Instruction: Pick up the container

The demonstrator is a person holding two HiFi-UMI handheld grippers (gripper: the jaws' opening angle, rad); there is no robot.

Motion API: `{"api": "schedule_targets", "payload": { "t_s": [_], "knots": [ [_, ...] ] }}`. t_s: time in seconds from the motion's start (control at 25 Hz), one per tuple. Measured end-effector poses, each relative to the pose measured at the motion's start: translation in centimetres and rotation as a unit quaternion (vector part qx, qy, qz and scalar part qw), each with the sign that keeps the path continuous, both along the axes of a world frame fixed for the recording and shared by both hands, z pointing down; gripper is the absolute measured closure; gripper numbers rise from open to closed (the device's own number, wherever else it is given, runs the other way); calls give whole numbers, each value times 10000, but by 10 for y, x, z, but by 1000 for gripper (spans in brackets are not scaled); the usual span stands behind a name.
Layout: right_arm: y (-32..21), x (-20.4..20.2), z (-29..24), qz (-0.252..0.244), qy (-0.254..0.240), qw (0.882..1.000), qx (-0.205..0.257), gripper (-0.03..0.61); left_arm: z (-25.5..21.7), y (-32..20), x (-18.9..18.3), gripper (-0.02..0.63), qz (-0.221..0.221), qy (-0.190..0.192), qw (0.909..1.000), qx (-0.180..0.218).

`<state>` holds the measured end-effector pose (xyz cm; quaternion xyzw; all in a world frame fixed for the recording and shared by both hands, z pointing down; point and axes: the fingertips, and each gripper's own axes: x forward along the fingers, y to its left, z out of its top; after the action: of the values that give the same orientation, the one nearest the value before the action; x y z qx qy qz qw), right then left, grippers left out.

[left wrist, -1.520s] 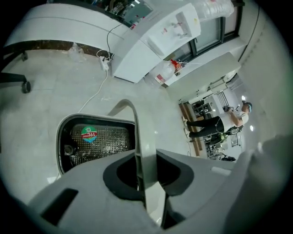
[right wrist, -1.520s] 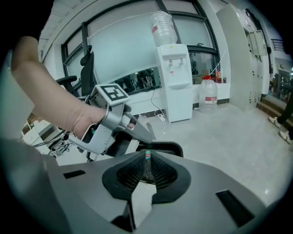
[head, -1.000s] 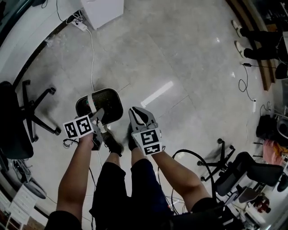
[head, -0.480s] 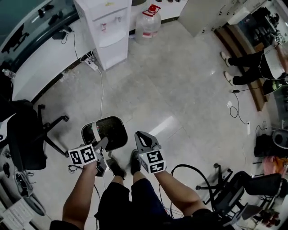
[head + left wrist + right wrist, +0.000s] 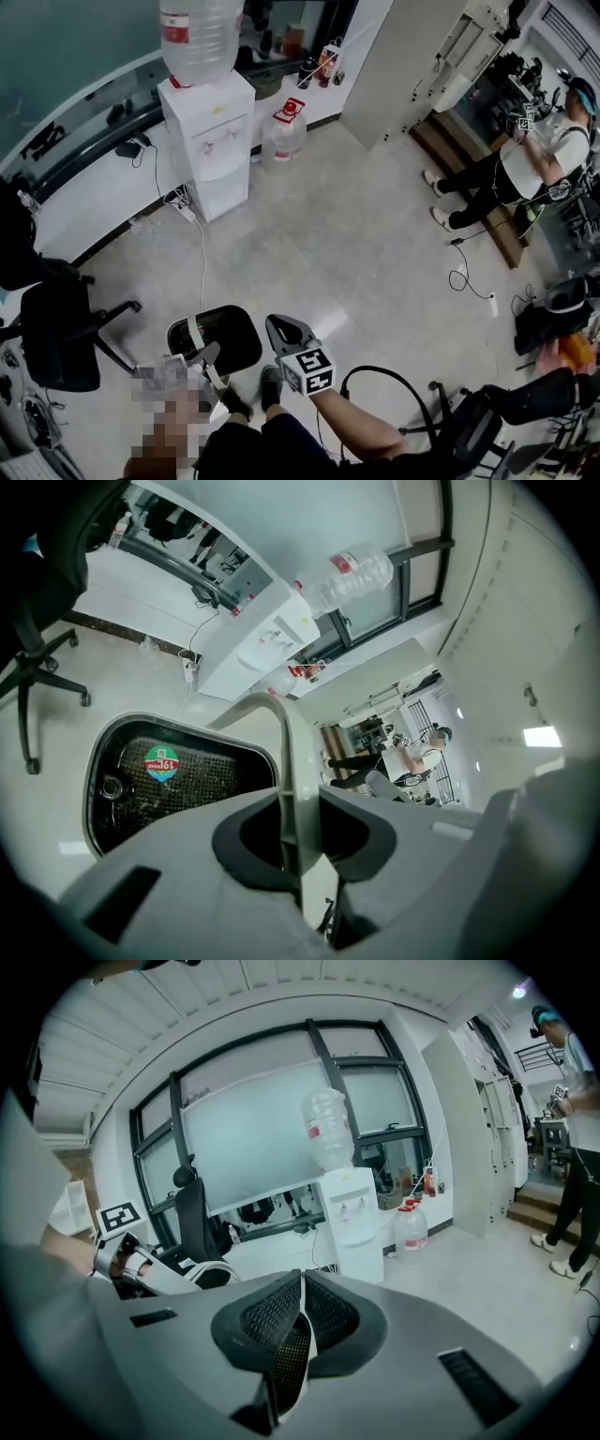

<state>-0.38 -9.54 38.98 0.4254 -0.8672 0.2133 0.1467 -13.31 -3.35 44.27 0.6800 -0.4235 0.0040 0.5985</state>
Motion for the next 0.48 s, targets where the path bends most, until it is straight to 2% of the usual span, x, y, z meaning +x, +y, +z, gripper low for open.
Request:
{"api": "schedule_targets", "payload": {
  "t_s": [0.16, 0.48],
  "knots": [
    [7, 0, -42, 6, -197, 9998, 33, 560, -42, 11, -2, 558, -38, 205, 9997, 83],
    [8, 3, -110, -238, -228, 9988, 349, 565, -105, 22, -10, 560, -1, 268, 9991, 344]
  ]
}}
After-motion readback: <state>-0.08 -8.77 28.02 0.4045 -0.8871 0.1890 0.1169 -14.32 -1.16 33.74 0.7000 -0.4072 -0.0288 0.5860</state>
